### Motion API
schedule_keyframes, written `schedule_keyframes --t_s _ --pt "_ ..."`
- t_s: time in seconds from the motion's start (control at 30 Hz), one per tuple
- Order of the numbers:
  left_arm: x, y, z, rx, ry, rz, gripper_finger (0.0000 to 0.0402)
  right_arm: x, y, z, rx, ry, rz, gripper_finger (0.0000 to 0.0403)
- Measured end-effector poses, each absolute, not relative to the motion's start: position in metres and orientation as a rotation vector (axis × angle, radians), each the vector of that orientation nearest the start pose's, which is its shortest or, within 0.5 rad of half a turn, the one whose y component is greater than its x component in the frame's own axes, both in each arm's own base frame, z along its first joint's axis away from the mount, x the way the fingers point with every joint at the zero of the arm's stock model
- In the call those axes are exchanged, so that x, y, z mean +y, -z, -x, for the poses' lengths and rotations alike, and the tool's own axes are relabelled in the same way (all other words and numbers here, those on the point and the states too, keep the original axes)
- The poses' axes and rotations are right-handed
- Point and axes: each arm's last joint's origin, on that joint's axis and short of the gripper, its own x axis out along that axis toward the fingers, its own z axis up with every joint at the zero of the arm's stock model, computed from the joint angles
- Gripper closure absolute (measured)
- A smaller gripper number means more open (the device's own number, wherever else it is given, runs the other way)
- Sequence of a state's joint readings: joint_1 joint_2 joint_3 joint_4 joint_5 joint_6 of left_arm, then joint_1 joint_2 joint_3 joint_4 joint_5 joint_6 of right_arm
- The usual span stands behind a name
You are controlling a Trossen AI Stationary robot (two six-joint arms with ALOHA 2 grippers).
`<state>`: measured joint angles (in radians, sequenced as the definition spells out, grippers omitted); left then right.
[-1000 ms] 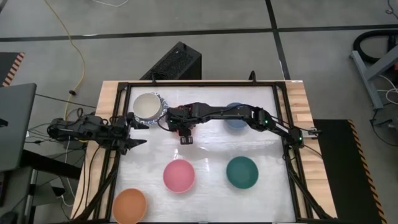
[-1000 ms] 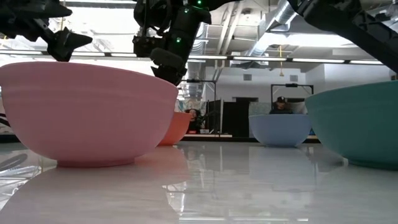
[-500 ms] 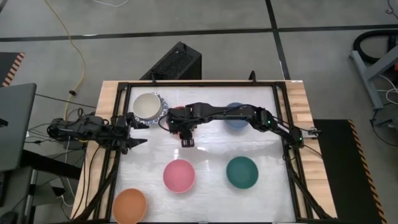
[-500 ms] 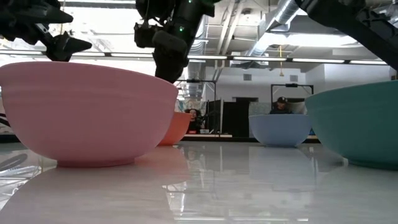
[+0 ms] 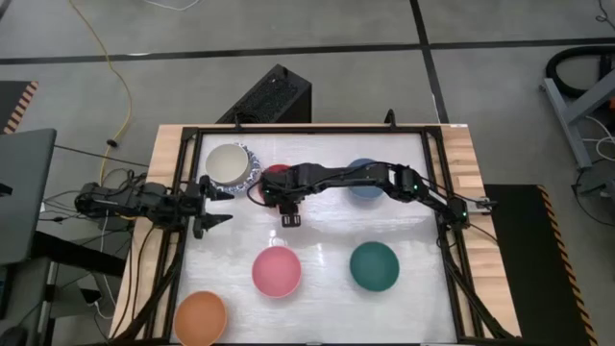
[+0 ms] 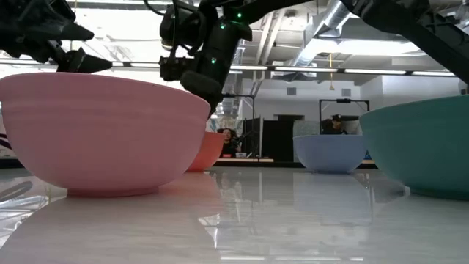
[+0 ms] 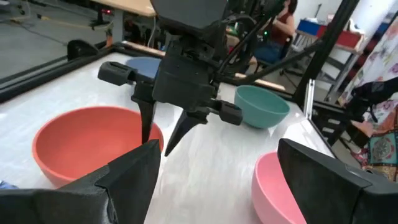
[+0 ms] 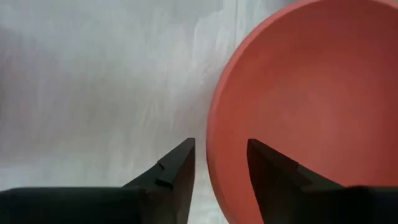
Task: Nest bowls inside each other
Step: Stack the red bowl on top of the white bowl
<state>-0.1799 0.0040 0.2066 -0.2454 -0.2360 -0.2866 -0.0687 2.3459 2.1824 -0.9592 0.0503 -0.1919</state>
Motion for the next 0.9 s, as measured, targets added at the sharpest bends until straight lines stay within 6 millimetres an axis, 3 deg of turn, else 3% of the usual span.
schedule_keyframes --t_s 0.33,0.63,0.9 --pt "-0.008 -0.208 -0.08 0.039 -0.048 0.292 0.0088 -0.044 -0.217 -0.499 1.141 0.056 0.181 0.0388" --pt "-0.009 -0.21 -0.08 0.027 -0.01 0.265 0.0088 -0.045 -0.234 -0.499 1.088 0.117 0.223 0.0394" --pt "-0.009 -0.209 -0.08 0.028 -0.027 0.241 0.0088 -0.055 -0.272 -0.508 0.937 0.275 0.378 0.0394"
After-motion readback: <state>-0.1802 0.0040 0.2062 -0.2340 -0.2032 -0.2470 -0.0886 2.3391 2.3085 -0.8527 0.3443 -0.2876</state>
